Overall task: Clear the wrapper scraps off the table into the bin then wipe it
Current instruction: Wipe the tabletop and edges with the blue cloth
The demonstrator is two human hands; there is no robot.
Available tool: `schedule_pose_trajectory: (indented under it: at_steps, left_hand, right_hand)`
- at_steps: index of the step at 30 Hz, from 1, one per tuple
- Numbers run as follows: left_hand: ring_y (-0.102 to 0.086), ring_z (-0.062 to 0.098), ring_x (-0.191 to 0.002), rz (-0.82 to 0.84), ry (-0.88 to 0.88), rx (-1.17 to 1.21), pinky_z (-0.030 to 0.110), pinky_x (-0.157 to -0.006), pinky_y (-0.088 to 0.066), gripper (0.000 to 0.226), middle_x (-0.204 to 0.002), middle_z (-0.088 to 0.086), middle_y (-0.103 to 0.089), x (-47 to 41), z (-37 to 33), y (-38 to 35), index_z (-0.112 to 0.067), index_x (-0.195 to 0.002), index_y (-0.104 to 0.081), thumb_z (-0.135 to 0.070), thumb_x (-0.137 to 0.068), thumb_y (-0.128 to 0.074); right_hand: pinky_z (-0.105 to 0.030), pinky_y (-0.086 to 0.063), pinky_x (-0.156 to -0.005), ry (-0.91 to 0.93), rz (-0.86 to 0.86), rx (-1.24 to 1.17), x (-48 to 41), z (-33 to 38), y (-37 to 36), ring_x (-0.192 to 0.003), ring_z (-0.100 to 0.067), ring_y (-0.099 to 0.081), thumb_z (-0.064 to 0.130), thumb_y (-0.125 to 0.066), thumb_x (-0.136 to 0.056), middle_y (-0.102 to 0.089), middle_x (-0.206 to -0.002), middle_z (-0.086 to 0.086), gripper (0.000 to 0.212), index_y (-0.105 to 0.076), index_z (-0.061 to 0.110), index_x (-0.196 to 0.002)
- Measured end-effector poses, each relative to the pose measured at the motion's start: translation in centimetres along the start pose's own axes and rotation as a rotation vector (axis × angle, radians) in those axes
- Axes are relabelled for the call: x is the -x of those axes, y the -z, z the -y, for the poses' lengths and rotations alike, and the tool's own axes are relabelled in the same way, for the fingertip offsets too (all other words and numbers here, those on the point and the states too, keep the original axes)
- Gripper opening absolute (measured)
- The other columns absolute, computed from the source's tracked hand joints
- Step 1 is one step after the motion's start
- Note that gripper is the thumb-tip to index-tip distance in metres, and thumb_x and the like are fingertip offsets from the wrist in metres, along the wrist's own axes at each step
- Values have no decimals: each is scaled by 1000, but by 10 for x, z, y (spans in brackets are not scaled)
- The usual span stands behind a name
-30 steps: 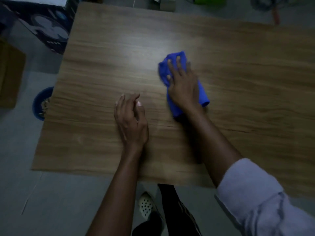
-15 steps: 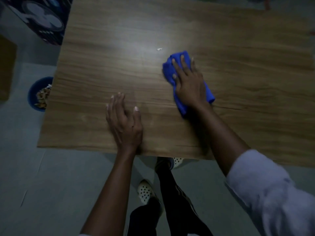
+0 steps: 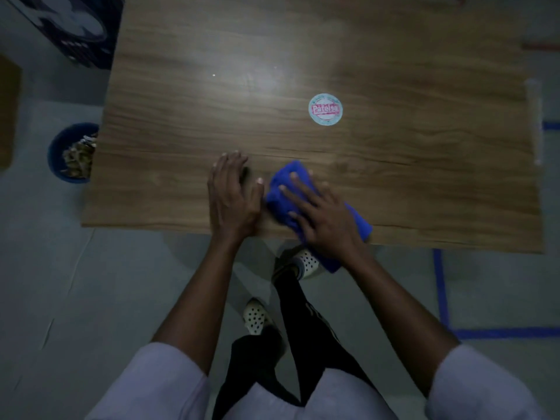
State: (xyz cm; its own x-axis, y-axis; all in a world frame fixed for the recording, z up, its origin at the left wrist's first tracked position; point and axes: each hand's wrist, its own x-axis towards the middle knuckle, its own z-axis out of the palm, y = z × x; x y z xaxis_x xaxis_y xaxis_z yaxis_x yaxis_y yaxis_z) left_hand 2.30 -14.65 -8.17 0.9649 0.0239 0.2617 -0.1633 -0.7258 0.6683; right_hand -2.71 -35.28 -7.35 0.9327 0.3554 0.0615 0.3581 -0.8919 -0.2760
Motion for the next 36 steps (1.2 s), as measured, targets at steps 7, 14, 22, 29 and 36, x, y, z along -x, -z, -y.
schedule_pose_trajectory:
  at_steps: [7, 14, 22, 29, 36]
  left_hand:
    - [-34, 32, -149, 60, -2, 138, 45, -125, -20, 58, -154, 14, -47, 12, 3, 8, -5, -144, -52, -25, -89, -50]
    - [-43, 36, -142, 131, 58, 254, 58, -116, -32, 56, -149, 18, -51, 9, -1, 26, -1, -142, -52, -22, -91, -52]
    - [-40, 31, -145, 165, -24, 172, 42, -123, -26, 50, -146, 13, -56, 20, 3, 22, -4, -139, -57, -25, -94, -57]
    - [-41, 33, -144, 72, -71, 227, 42, -122, -30, 53, -146, 14, -55, 23, 8, 18, 1, -139, -56, -24, -93, -59]
    - [-31, 27, -152, 132, -8, 310, 50, -125, -23, 60, -155, 12, -48, 12, 5, 21, -1, -147, -49, -31, -96, -51]
  right_hand:
    - [-52, -27, -121, -686, -233, 62, -11, -39, 10, -151, -42, -26, 37, -36, -105, -30, -165, -9, 55, -37, 21, -158]
    - [-44, -16, -123, -268, -128, -115, -37, 120, -32, -155, -34, -20, 25, -58, -96, -34, -164, -1, 56, -49, 20, -151]
    - [-52, -29, -120, -490, -143, -29, 56, -2, 2, -155, -37, -17, 37, -36, -106, -26, -167, -4, 54, -35, 26, -159]
    - [-52, -27, -121, -691, -230, -24, 18, 44, -10, -154, -40, -19, 37, -42, -105, -29, -166, -5, 54, -39, 25, -157]
    - [-48, -20, -124, -8, 88, -56, -5, 76, -23, -158, -27, -9, 44, -40, -100, -25, -167, 8, 53, -47, 32, -151]
